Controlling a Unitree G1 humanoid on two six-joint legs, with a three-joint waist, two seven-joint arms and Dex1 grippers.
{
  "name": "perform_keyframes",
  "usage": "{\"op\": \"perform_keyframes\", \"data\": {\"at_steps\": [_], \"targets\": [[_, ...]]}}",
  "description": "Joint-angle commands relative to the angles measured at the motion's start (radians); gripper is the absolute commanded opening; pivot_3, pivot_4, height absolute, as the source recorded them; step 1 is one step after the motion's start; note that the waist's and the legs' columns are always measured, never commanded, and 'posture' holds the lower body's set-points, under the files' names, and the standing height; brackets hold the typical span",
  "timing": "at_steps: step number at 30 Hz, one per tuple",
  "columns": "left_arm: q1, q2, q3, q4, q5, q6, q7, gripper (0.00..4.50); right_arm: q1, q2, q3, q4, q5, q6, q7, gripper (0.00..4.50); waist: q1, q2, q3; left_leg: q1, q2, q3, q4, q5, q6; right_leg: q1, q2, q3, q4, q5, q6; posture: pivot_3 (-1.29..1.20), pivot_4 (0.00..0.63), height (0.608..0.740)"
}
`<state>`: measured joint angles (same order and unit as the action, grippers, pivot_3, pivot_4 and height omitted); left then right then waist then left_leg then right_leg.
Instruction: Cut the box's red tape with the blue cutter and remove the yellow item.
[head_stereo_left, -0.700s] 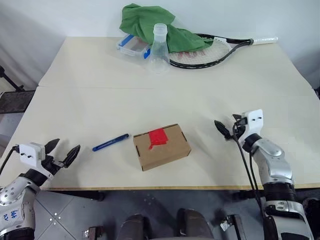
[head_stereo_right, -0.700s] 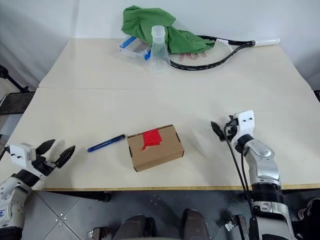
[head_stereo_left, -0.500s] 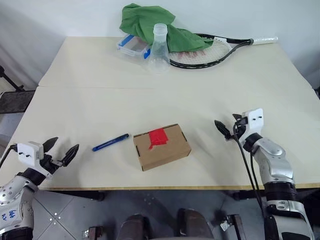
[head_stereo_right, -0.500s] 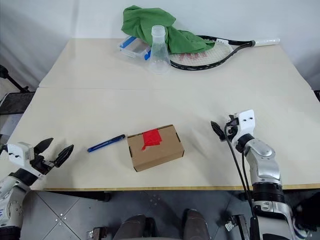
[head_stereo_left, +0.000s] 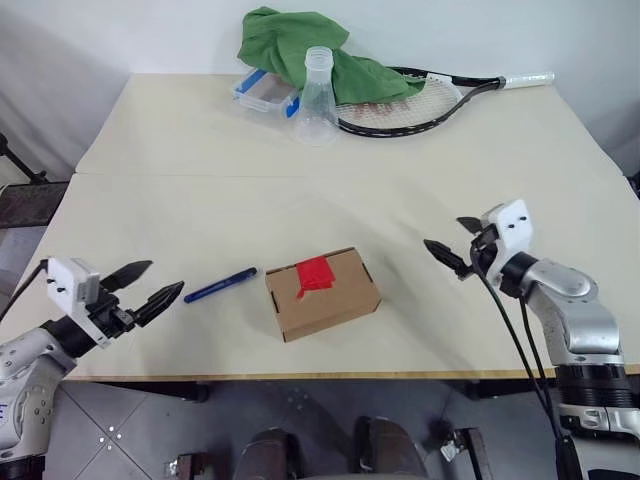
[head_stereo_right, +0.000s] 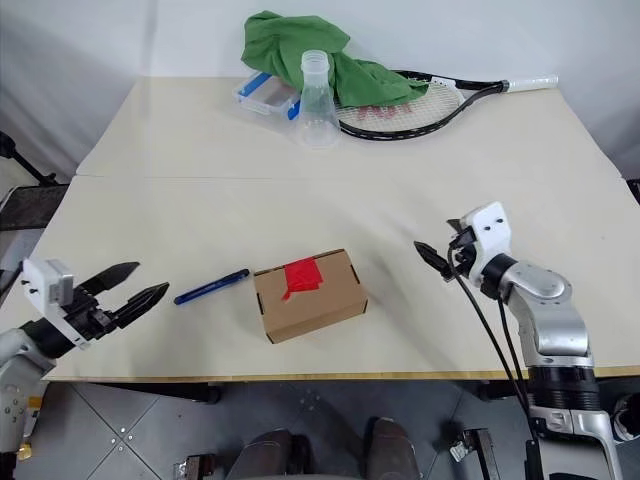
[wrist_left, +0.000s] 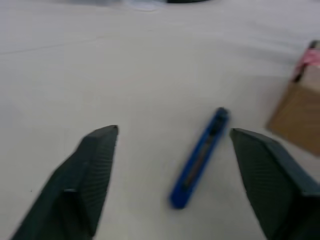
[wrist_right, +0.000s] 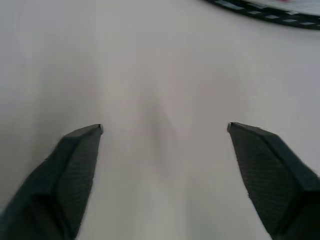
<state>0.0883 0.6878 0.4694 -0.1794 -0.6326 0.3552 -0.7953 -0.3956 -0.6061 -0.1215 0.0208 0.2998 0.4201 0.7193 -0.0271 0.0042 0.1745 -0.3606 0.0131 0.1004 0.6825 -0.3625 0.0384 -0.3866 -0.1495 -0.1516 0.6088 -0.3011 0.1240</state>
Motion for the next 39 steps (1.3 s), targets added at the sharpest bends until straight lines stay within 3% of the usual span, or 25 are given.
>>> {"op": "perform_keyframes", "data": {"at_steps": [1, 6, 9, 18, 27, 39], "targets": [[0.044, 0.018, -0.04, -0.139, -0.085, 0.104, -0.037, 2.68, -0.009, -0.04, 0.016, -0.11, 0.04, 0.1, 0.037, 2.9, 0.0, 0.0, 0.0, 0.0, 0.0, 0.0, 0.0, 0.0, 0.0, 0.0, 0.0, 0.001, 0.0, 0.0, 0.0, 0.0, 0.15, 0.74], [0.09, 0.035, -0.134, -0.26, -0.185, 0.289, -0.04, 1.08, -0.03, -0.083, 0.109, -0.176, 0.058, 0.294, 0.075, 1.07, 0.004, 0.0, 0.0, -0.001, 0.0, 0.0, 0.0, 0.0, 0.0, 0.0, 0.0, 0.002, -0.002, 0.0, 0.0, 0.0, 0.15, 0.74], [0.081, -0.008, -0.201, -0.25, -0.154, 0.282, -0.026, 0.1, -0.047, -0.079, 0.155, -0.182, 0.037, 0.312, 0.074, 0.0, 0.004, 0.0, 0.0, -0.001, 0.0, 0.0, 0.001, 0.0, 0.0, 0.001, 0.0, 0.005, -0.003, 0.0, -0.001, 0.0, 0.15, 0.74], [-0.075, -0.194, -0.356, -0.117, 0.078, 0.143, 0.152, 0.05, -0.053, -0.088, 0.223, -0.265, 0.082, 0.416, 0.123, 0.0, 0.029, 0.0, 0.0, -0.009, -0.001, 0.004, 0.007, 0.001, 0.001, -0.005, 0.001, 0.004, -0.003, 0.0, -0.001, 0.0, 0.15, 0.74], [-0.289, -0.349, -0.531, 0.158, 0.248, -0.061, 0.094, 0.05, -0.001, -0.143, 0.176, -0.493, 0.227, 0.609, 0.153, 0.0, 0.058, 0.0, 0.0, -0.011, -0.002, 0.002, 0.014, 0.001, 0.002, -0.004, 0.001, 0.004, -0.001, 0.0, 0.0, 0.0, 0.15, 0.74], [-0.53, -0.511, -0.626, 0.481, 0.366, -0.224, -0.042, 0.05, 0.066, -0.248, 0.079, -0.589, 0.295, 0.682, 0.148, 0.0, 0.073, 0.0, 0.0, -0.011, -0.003, 0.002, 0.017, 0.002, 0.004, -0.001, -0.001, 0.004, -0.001, 0.002, 0.002, 0.0, 0.15, 0.74]]}}
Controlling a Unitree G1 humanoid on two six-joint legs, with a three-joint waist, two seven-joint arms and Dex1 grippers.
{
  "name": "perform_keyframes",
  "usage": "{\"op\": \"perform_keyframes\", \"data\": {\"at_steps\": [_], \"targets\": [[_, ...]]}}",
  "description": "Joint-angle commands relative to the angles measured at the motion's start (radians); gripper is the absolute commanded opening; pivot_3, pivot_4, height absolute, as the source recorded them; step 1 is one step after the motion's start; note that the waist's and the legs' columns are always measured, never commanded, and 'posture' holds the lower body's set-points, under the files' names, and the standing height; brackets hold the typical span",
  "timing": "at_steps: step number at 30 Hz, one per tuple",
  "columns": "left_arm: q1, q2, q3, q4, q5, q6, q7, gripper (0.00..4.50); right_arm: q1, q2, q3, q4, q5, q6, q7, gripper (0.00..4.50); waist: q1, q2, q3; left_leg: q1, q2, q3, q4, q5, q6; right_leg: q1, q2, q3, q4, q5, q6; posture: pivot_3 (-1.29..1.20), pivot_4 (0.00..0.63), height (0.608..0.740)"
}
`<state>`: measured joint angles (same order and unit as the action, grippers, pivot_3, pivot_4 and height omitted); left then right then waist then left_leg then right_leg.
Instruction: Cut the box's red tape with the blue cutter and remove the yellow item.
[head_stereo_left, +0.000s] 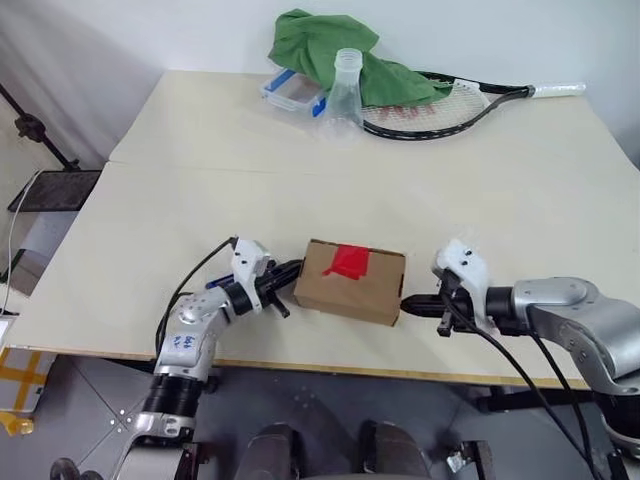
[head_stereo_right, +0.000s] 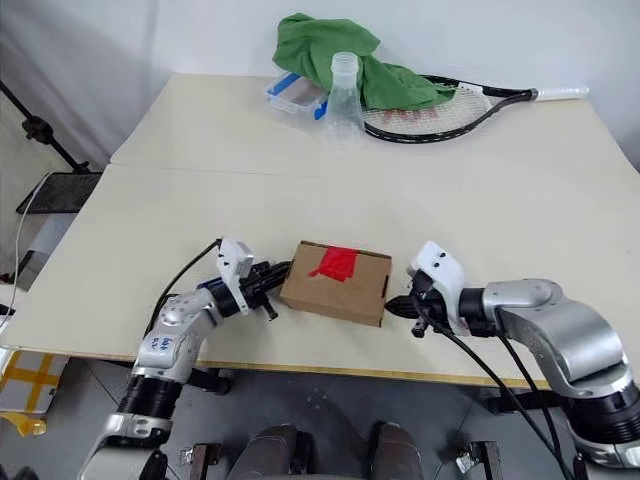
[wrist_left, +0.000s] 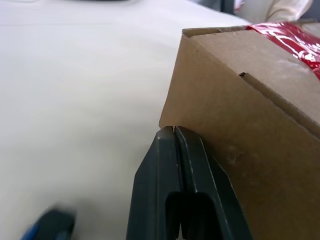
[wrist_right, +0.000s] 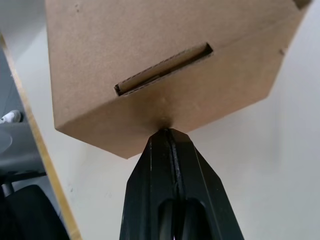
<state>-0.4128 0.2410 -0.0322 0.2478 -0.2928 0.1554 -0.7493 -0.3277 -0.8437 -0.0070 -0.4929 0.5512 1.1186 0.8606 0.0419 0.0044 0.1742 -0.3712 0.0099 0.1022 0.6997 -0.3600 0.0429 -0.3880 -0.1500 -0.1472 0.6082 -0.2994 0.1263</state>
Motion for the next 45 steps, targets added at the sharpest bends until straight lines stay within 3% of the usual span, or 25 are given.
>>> {"op": "perform_keyframes", "data": {"at_steps": [1, 8, 14, 23, 32, 39, 45], "targets": [[-0.065, -0.084, -0.129, 0.094, 0.038, -0.041, -0.098, 0.05, 0.018, -0.031, -0.037, -0.083, 0.038, -0.016, 0.009, 0.0, 0.007, 0.0, 0.0, 0.0, 0.0, 0.0, 0.0, 0.0, 0.0, 0.0, 0.0, 0.0, 0.0, 0.0, 0.0, 0.0, 0.15, 0.74], [-0.212, -0.155, -0.115, 0.28, 0.079, -0.132, -0.142, 0.05, 0.087, -0.138, 0.036, -0.051, -0.073, -0.098, -0.012, 0.0, 0.005, -0.002, 0.001, -0.002, -0.001, -0.001, 0.001, 0.0, 0.002, 0.0, -0.001, -0.001, -0.004, 0.001, 0.002, 0.0, 0.15, 0.74], [-0.251, -0.165, -0.105, 0.341, 0.088, -0.168, -0.157, 0.05, 0.084, -0.149, 0.069, 0.009, -0.134, -0.17, -0.006, 0.0, -0.007, -0.003, 0.002, -0.003, -0.001, 0.0, 0.0, 0.0, 0.002, -0.002, 0.0, -0.001, -0.003, 0.001, 0.002, 0.0, 0.15, 0.74], [-0.195, -0.082, -0.107, 0.239, 0.098, -0.157, -0.183, 0.05, 0.119, -0.212, 0.01, 0.006, -0.104, -0.173, 0.064, 0.0, -0.014, -0.004, 0.002, -0.004, -0.001, -0.001, 0.0, 0.0, 0.002, -0.002, 0.0, -0.002, -0.004, 0.001, 0.002, 0.0, 0.15, 0.74], [-0.233, -0.03, -0.058, 0.14, 0.069, -0.104, -0.147, 0.05, 0.162, -0.289, -0.017, 0.098, -0.146, -0.247, 0.111, 0.0, -0.015, -0.004, 0.002, -0.004, -0.001, -0.001, 0.0, 0.0, 0.002, -0.002, 0.0, -0.002, -0.003, 0.001, 0.002, 0.0, 0.15, 0.74], [-0.227, 0.003, -0.07, 0.007, 0.056, 0.068, -0.139, 0.05, 0.147, -0.275, -0.05, 0.099, -0.123, -0.236, 0.109, 0.0, -0.015, -0.004, 0.002, -0.005, -0.001, -0.002, 0.0, 0.0, 0.002, -0.002, 0.0, -0.002, -0.003, 0.001, 0.002, 0.0, 0.15, 0.74], [-0.25, 0.002, -0.113, 0.019, 0.057, 0.145, -0.174, 0.05, 0.076, -0.211, -0.07, 0.073, -0.033, -0.16, 0.105, 0.0, -0.014, -0.004, 0.002, -0.005, -0.001, -0.002, 0.001, 0.001, 0.002, -0.002, 0.0, -0.002, -0.003, 0.001, 0.002, 0.0, 0.15, 0.74]]}}
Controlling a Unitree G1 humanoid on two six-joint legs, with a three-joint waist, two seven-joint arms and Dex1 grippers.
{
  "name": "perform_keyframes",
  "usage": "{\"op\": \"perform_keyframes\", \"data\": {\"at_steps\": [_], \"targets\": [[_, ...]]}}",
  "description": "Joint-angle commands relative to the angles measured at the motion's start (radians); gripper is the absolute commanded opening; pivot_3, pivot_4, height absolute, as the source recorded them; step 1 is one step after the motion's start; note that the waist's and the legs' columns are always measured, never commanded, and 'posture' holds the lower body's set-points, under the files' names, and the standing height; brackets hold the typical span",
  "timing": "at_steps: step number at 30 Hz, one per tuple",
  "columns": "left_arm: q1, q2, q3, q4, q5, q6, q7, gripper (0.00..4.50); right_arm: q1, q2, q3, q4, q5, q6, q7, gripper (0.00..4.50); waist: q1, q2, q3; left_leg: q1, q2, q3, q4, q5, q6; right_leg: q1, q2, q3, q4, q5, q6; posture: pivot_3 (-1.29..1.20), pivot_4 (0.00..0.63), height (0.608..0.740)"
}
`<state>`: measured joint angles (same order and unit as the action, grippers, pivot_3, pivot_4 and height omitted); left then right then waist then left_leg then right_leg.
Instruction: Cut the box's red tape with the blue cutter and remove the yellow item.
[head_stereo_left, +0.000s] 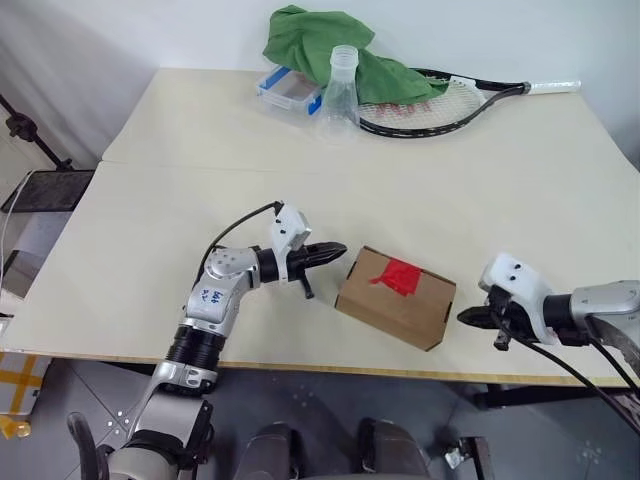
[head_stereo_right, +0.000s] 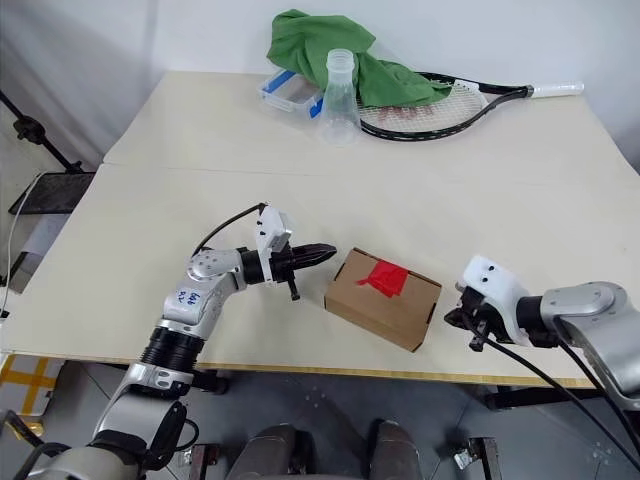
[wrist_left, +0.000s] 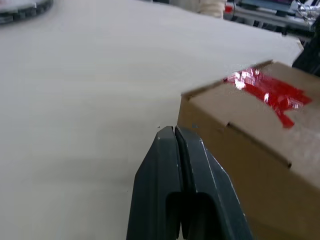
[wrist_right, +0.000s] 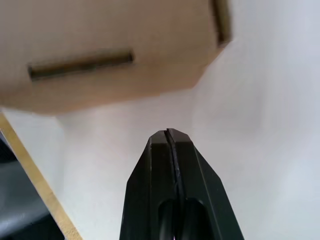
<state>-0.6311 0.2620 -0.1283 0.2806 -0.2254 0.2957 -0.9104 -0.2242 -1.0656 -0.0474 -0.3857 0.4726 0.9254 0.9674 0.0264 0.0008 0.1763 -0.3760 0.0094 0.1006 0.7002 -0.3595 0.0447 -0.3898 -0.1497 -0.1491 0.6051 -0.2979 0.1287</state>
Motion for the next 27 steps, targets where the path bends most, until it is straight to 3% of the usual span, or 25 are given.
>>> {"op": "perform_keyframes", "data": {"at_steps": [1, 11, 24, 27], "targets": [[-0.041, -0.027, -0.018, -0.004, -0.011, 0.004, -0.011, 0.05, -0.033, 0.014, -0.028, -0.039, 0.054, 0.045, -0.002, 0.0, 0.005, 0.0, 0.0, 0.0, 0.0, -0.001, 0.0, 0.0, 0.0, 0.0, 0.0, 0.0, 0.0, 0.0, 0.0, 0.0, 0.15, 0.74], [-0.183, -0.126, -0.005, 0.253, 0.024, -0.154, 0.02, 0.05, -0.004, 0.013, -0.014, -0.084, 0.057, 0.058, -0.025, 0.0, 0.011, -0.001, 0.001, -0.002, -0.001, -0.002, 0.001, 0.0, 0.0, 0.0, 0.0, -0.002, 0.0, 0.0, 0.0, 0.0, 0.15, 0.74], [-0.237, 0.003, 0.067, 0.33, 0.042, -0.238, 0.04, 0.05, 0.123, -0.064, -0.138, -0.061, 0.02, 0.035, -0.04, 0.0, 0.01, -0.001, 0.001, -0.002, -0.001, -0.002, 0.001, 0.0, 0.0, -0.001, 0.0, -0.002, 0.0, 0.0, 0.0, 0.0, 0.15, 0.74], [-0.267, 0.048, 0.098, 0.318, 0.029, -0.199, 0.045, 0.05, 0.143, -0.084, -0.177, 0.001, -0.036, -0.066, -0.035, 0.0, 0.013, -0.002, 0.001, -0.003, -0.001, -0.002, 0.001, 0.0, 0.0, -0.001, 0.0, -0.002, 0.0, 0.0, 0.0, 0.0, 0.15, 0.74]]}}
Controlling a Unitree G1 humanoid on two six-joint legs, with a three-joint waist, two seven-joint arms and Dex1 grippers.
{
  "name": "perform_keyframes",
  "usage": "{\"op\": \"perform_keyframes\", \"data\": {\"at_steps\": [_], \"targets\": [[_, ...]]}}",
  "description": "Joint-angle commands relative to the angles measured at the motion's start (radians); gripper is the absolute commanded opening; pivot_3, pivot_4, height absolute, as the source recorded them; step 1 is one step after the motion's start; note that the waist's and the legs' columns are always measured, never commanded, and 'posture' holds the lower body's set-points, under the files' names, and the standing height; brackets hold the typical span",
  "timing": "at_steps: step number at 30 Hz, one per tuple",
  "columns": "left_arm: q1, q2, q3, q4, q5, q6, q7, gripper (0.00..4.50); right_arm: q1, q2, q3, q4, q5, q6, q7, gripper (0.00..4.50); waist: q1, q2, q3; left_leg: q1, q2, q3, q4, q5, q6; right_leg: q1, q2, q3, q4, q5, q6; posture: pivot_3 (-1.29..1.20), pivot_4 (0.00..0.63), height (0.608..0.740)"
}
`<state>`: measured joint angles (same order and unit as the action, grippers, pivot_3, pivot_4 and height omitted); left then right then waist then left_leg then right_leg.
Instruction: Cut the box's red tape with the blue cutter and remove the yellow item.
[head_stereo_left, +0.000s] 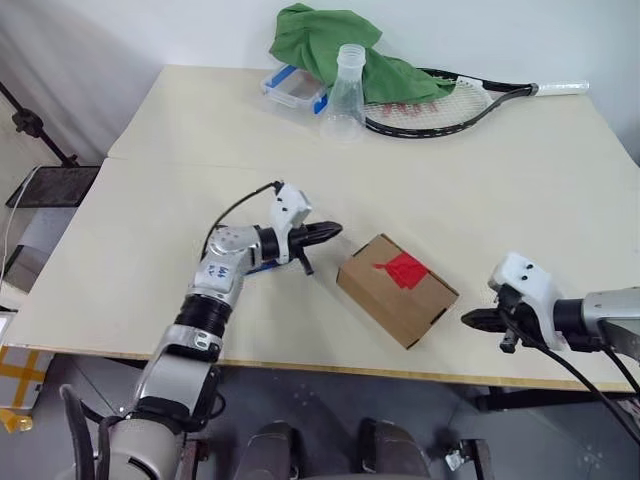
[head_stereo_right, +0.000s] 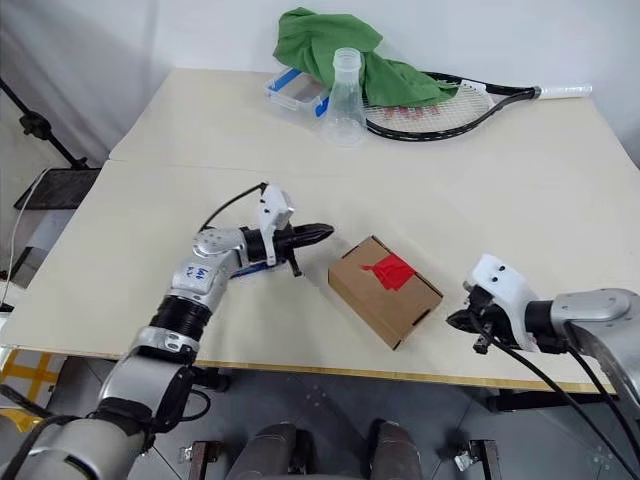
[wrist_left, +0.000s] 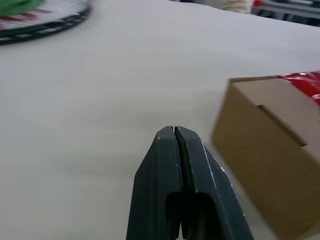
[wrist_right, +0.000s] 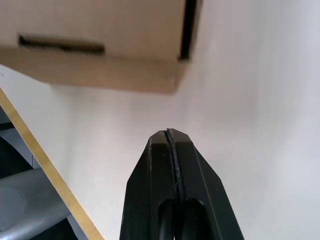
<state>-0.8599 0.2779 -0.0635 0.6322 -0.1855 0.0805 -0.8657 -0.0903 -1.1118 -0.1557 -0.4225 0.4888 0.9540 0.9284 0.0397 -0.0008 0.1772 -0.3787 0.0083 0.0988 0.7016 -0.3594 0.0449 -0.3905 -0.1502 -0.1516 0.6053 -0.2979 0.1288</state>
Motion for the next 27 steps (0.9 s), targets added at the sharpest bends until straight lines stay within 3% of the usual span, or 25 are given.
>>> {"op": "perform_keyframes", "data": {"at_steps": [1, 2, 5, 9, 12, 16, 17, 19, 27], "targets": [[-0.041, 0.054, 0.048, -0.051, -0.025, 0.051, -0.007, 0.02, 0.002, -0.04, -0.081, 0.074, -0.08, -0.172, 0.013, 0.17, -0.001, 0.0, 0.0, 0.0, 0.0, 0.0, 0.0, 0.0, 0.0, 0.0, 0.0, 0.0, 0.0, 0.0, 0.0, 0.0, 0.15, 0.74], [-0.038, 0.082, 0.06, -0.069, -0.028, 0.077, -0.004, 0.0, -0.036, -0.022, -0.098, 0.118, -0.083, -0.211, 0.001, 0.34, -0.003, 0.0, 0.0, 0.0, 0.0, 0.0, 0.0, 0.0, 0.0, 0.0, 0.0, 0.0, 0.0, 0.0, 0.0, 0.0, 0.15, 0.74], [-0.009, 0.166, 0.082, -0.129, -0.028, 0.165, -0.01, 0.58, -0.119, 0.015, -0.129, 0.203, -0.068, -0.289, 0.004, 1.13, -0.017, 0.0, 0.0, 0.0, 0.0, 0.001, 0.0, 0.0, 0.0, -0.001, 0.001, 0.0, 0.001, 0.0, 0.0, 0.0, 0.15, 0.74], [0.111, 0.266, 0.178, -0.292, -0.151, 0.231, -0.113, 1.71, -0.194, 0.038, -0.125, 0.252, -0.013, -0.313, 0.072, 2.39, -0.024, 0.0, 0.0, 0.001, 0.002, 0.001, -0.003, 0.0, -0.001, -0.002, 0.001, -0.002, 0.001, 0.0, 0.0, 0.0, 0.15, 0.74], [0.228, 0.349, 0.247, -0.434, -0.274, 0.373, -0.194, 2.65, -0.217, 0.055, -0.102, 0.261, -0.007, -0.351, 0.108, 3.47, -0.024, 0.0, 0.0, 0.001, 0.003, 0.001, -0.003, 0.0, -0.001, -0.002, 0.001, -0.002, 0.001, 0.0, 0.0, 0.0, 0.15, 0.74], [0.398, 0.469, 0.332, -0.547, -0.354, 0.469, -0.243, 3.67, -0.265, 0.078, -0.049, 0.295, -0.022, -0.387, 0.142, 4.5, -0.027, -0.001, 0.001, 0.001, 0.003, 0.001, -0.002, 0.0, -0.001, -0.001, 0.001, -0.001, 0.001, 0.0, -0.001, 0.0, 0.15, 0.74], [0.452, 0.497, 0.364, -0.562, -0.361, 0.471, -0.253, 4.08, -0.285, 0.087, -0.033, 0.31, -0.026, -0.393, 0.144, 4.5, -0.024, -0.001, 0.001, 0.001, 0.003, 0.001, -0.002, 0.0, -0.001, -0.001, 0.001, -0.001, 0.001, 0.0, -0.001, 0.0, 0.15, 0.74], [0.53, 0.525, 0.465, -0.572, -0.385, 0.46, -0.236, 4.47, -0.324, 0.104, -0.004, 0.335, -0.031, -0.397, 0.152, 4.5, -0.026, -0.001, 0.001, 0.002, 0.003, 0.001, -0.001, 0.0, -0.001, -0.001, 0.0, -0.001, 0.001, 0.0, -0.001, 0.0, 0.15, 0.74], [0.838, 0.618, 0.635, -0.722, -0.416, 0.477, -0.266, 4.47, -0.405, 0.138, 0.048, 0.408, -0.061, -0.441, 0.178, 4.5, -0.022, 0.0, 0.002, 0.002, 0.003, 0.001, -0.002, 0.0, -0.002, -0.001, 0.0, 0.0, 0.001, -0.001, -0.001, 0.0, 0.15, 0.74]]}}
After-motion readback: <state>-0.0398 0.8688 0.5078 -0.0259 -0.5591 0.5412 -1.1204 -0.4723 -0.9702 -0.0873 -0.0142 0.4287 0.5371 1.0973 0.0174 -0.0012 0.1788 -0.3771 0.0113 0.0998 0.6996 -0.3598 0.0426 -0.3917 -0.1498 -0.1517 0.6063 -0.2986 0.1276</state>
